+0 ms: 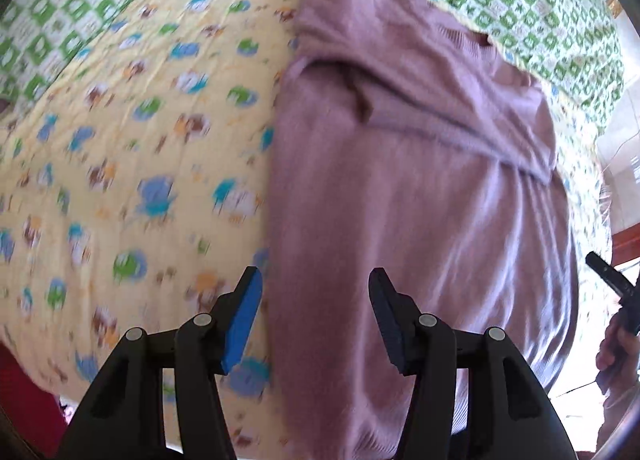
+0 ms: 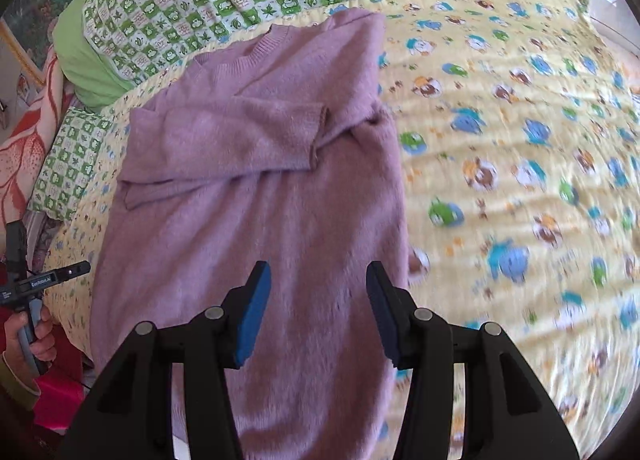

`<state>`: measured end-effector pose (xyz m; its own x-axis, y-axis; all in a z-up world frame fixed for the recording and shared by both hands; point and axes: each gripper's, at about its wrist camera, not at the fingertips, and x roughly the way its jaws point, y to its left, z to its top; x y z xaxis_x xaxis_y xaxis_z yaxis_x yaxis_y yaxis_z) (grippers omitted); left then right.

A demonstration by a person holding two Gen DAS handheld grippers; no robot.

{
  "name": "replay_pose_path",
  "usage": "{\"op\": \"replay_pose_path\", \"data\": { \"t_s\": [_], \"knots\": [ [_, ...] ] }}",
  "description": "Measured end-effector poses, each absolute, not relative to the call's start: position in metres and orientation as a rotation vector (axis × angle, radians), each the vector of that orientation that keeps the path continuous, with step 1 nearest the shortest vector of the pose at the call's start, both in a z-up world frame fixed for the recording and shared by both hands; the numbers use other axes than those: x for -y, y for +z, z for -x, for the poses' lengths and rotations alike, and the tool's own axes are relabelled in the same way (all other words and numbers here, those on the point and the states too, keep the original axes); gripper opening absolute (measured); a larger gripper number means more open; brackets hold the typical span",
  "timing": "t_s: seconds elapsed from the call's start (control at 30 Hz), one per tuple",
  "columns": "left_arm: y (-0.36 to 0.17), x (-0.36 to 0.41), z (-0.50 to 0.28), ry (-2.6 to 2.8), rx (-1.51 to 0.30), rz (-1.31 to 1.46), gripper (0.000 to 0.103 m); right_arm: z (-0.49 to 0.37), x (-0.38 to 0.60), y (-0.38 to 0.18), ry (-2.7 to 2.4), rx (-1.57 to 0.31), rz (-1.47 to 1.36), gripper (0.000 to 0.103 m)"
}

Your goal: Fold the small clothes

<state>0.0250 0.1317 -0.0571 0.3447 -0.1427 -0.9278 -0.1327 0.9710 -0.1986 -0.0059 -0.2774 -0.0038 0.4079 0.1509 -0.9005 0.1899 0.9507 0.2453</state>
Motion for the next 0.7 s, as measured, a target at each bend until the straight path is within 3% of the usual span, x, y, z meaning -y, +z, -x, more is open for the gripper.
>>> {"op": "replay_pose_path", "data": {
  "t_s": [0.7],
  "knots": [
    [-0.084, -0.142, 0.078, -0.109, -1.306, 0.317, 0.06, 0.121, 0.262, -0.013, -0.099, -1.196, -0.368, 0.054]
  ]
}}
